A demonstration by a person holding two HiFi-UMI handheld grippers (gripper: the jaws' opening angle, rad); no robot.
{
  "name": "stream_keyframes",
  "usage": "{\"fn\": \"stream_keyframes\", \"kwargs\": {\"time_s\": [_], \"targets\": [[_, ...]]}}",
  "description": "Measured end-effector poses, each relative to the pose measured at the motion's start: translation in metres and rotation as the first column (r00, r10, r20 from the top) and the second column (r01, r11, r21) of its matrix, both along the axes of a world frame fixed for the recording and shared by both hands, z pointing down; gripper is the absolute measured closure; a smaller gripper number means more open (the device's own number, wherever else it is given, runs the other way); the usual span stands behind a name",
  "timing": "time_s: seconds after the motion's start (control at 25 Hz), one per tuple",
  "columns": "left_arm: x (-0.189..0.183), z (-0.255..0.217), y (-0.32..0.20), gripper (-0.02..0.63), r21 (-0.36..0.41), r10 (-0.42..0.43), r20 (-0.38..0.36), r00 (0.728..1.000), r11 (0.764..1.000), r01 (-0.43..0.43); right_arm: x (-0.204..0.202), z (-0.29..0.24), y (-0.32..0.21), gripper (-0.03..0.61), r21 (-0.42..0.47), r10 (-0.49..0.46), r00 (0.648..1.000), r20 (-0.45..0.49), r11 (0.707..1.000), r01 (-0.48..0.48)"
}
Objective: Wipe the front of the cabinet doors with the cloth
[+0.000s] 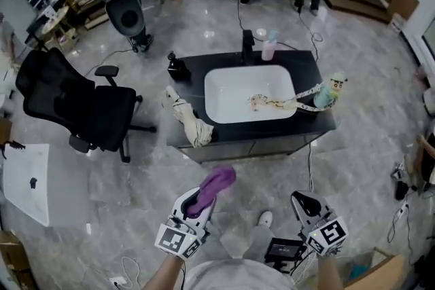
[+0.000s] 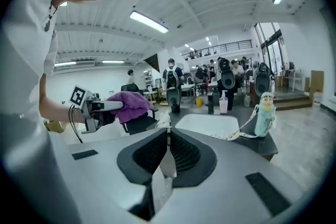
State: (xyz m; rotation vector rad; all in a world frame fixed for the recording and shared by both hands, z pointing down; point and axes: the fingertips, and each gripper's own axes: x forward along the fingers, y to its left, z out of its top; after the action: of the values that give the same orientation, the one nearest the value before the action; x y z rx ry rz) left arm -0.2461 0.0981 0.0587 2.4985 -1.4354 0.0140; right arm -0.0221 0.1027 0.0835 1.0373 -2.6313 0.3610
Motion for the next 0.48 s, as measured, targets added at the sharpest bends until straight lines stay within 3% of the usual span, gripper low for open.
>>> {"fn": "stream_keyframes", "kwargs": {"time_s": [0.12,0.28,0.48], "targets": [[0.001,-0.035,0.032,0.503,0.026,0.015,0.033,0.999,1.000,-0.016,0.000,-0.049,0.029,0.543,0.060,0.019,1.000,-0.003,0.998,-0.019],[-0.007,-0.077,0.046,0.503,0.069,-0.011,-0.043,0.999,0.998,0.014,-0.012,-0.099,0.046,0.543,0.138,0.064,0.995,0.078,0.988,-0.075],[-0.019,-0.141,0.060,0.503,0.240,-0.044,0.039,0.998,0.970,0.033,-0.049,-0.137,0.046,0.543,0.178,0.051,0.974,0.219,0.980,-0.091]]}}
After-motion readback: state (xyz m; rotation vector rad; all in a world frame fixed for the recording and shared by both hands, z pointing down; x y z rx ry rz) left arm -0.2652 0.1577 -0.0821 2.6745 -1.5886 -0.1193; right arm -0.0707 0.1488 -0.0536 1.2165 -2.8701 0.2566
